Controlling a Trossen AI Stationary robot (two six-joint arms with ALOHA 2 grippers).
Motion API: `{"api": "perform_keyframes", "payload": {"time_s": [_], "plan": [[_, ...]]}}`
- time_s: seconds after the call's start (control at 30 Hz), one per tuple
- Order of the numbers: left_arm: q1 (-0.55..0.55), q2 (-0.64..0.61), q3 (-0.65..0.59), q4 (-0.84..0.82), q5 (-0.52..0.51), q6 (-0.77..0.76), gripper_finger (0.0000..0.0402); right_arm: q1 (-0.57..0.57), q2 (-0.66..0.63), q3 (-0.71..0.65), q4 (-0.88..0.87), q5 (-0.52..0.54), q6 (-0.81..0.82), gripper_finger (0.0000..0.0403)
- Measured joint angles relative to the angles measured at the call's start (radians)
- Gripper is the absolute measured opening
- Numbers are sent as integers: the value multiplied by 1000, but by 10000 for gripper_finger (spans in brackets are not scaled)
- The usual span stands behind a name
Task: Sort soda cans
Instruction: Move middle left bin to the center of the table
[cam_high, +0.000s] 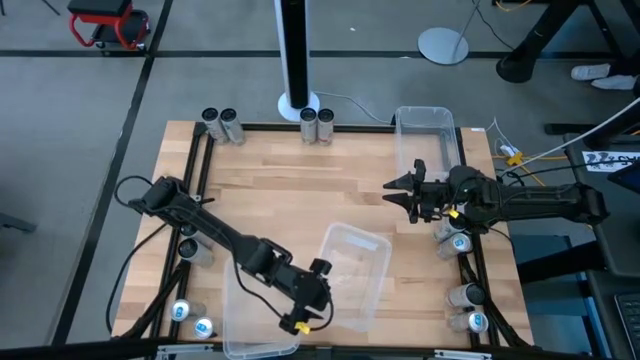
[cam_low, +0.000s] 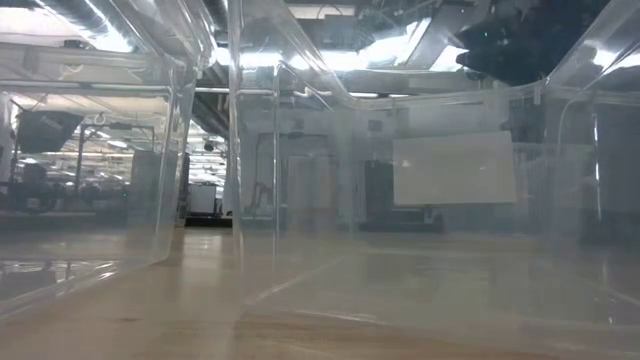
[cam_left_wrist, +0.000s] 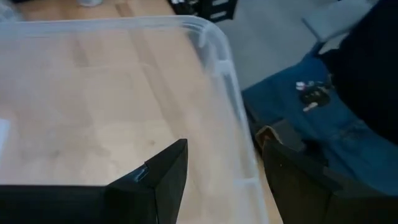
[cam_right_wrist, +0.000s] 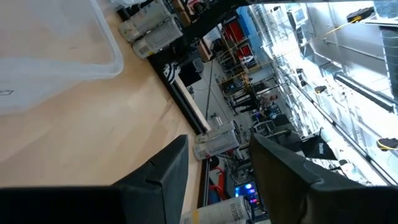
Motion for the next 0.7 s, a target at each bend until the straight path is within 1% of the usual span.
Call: {"api": "perform_keyframes", "payload": {"time_s": [0.07,0.47,0.7], "plan": [[0,4,0,11,17,4,198,0,0,0,-3,0,0,172],[21,20,-14,5,19,4,198,0,0,0,-2,3,0,172],[40,43,-13,37,35,28,198,0,0,0,-5,4,0,172]]}}
